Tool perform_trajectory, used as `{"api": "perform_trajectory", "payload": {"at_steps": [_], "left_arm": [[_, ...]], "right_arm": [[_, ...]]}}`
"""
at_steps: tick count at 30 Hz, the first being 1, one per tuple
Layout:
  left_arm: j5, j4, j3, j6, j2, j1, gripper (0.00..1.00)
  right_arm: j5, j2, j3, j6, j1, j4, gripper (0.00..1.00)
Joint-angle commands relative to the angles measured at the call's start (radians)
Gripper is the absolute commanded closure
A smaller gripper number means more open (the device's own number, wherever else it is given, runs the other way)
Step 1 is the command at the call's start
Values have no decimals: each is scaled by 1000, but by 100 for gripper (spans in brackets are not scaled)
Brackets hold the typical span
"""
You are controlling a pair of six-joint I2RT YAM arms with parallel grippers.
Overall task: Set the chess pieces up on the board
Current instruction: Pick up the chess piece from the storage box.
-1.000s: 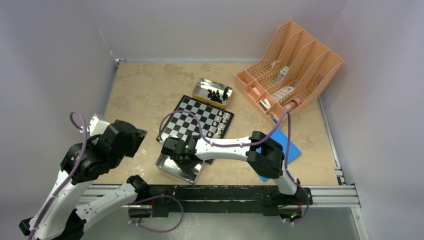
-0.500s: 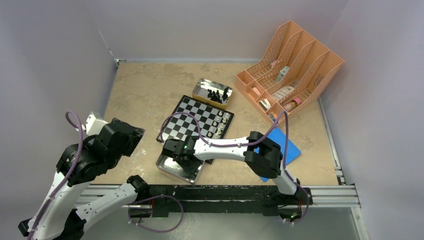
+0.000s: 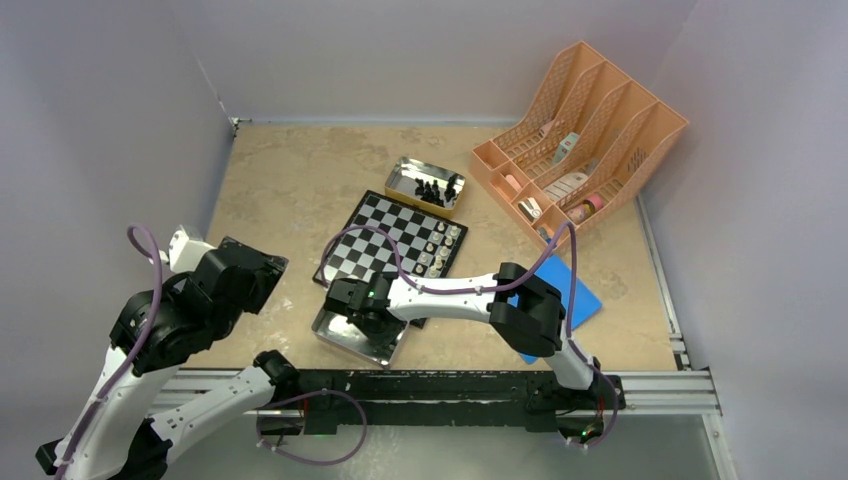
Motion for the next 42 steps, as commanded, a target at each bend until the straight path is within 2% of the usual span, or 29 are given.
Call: {"api": "perform_trajectory", "payload": {"at_steps": [1,16,23,30,36,40,42], "left_arm": [[-14,7,11,17,-7,1,54],[-42,7,19,35,-11,1,53],[-44,23,17,59,-5,2,53],[-8,84,16,140,9,2,55],[54,201,-6,273,2,2,56],[120,285,-40,360,4,2,57],[150,298,-50,371,13,2,57]], "right_arm": [[-10,-7,16,-19,-2,-31,71],[-21,31,38,-43,-2,-51,75],[-24,30,83,-48,-2,-77,87],[38,11,252,-41,-22,-112,95],[33,-97,231,-3,-120,3,93],[2,-219,105,14,-202,166,92],[3,-270,21,0,-232,302,93]]}}
